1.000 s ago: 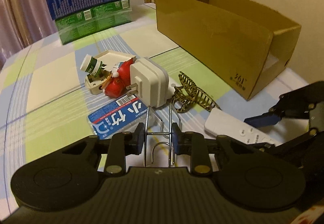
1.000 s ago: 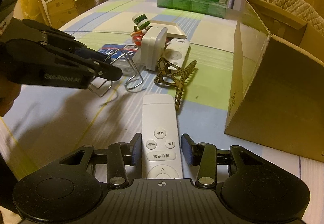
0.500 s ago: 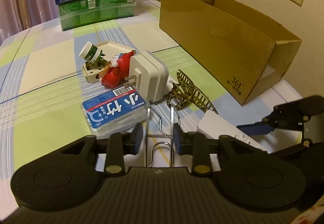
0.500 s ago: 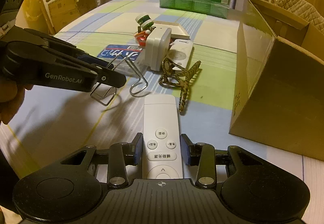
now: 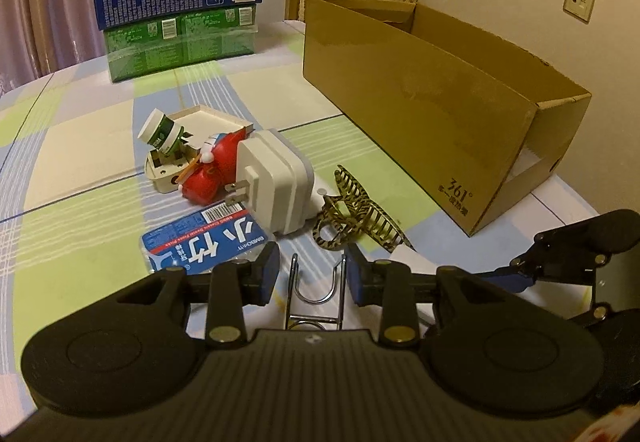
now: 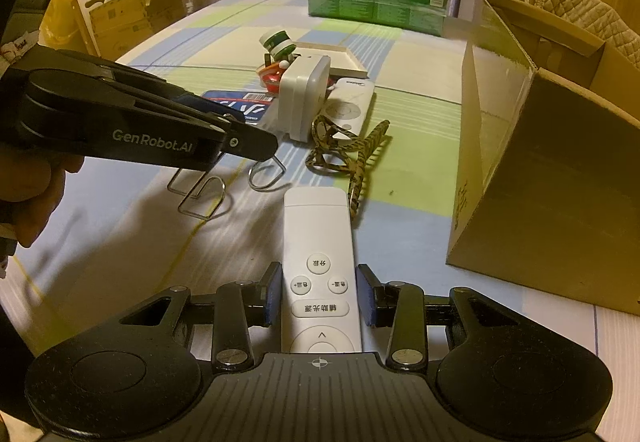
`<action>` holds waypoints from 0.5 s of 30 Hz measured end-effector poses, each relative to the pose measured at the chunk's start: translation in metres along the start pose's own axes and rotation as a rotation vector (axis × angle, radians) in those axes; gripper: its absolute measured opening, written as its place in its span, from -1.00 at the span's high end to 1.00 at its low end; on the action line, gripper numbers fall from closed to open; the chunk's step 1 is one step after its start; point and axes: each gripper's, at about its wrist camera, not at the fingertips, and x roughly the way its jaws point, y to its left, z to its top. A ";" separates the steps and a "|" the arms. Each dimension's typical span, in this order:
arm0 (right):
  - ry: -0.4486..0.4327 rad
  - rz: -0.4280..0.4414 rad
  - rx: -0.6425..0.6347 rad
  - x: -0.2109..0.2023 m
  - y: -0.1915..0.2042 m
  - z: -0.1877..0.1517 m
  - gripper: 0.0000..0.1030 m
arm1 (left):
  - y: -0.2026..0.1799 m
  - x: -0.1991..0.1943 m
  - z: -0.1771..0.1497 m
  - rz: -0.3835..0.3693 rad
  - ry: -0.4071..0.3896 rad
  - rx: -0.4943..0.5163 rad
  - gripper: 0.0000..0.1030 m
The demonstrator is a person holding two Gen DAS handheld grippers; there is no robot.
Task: Organize rigid objects
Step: 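Lift the wire rack with the left tool while the right tool lifts the remote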
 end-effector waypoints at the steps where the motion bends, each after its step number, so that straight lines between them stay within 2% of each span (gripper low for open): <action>1: 0.000 -0.001 0.000 0.000 0.000 0.000 0.31 | 0.000 0.001 -0.001 0.001 0.005 0.000 0.44; 6: 0.001 -0.003 0.006 -0.001 -0.001 0.000 0.31 | -0.002 0.000 -0.004 0.006 0.003 0.008 0.54; 15: -0.020 -0.004 0.017 -0.006 -0.002 0.002 0.31 | -0.007 -0.010 0.000 0.024 -0.029 0.029 0.55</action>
